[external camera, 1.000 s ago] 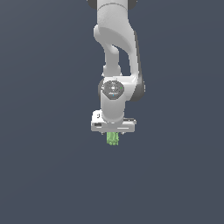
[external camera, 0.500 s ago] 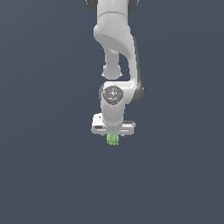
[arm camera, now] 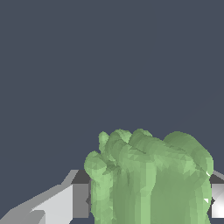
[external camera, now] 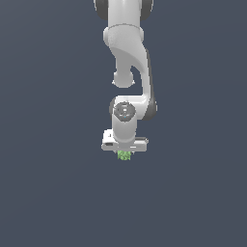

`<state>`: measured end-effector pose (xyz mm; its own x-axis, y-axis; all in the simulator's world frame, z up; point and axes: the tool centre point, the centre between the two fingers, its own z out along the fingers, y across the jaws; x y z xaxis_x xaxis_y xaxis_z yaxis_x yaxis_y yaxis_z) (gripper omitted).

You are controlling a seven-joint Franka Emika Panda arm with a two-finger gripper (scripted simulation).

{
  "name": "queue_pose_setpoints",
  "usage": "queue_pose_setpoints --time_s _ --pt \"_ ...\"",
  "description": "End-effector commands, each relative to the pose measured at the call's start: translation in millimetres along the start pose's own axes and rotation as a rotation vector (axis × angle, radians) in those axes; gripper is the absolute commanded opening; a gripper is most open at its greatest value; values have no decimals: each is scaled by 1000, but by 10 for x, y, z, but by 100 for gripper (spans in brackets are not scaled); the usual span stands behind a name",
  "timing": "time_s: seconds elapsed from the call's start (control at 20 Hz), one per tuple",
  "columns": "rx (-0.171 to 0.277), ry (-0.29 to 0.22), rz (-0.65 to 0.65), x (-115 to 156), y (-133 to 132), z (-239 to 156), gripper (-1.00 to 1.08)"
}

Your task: Pick up the object and move it to a goal position.

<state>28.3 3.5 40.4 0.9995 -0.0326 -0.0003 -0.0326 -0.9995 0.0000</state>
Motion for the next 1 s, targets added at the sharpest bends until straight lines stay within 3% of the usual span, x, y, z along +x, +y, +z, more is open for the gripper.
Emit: queue_pose_setpoints --time_s 0.0,0.55,0.95 --pt "0 0 0 2 0 6 -100" --pt "0 1 0 7 10 -31 -100" --pt "0 1 0 53 124 -424 -100"
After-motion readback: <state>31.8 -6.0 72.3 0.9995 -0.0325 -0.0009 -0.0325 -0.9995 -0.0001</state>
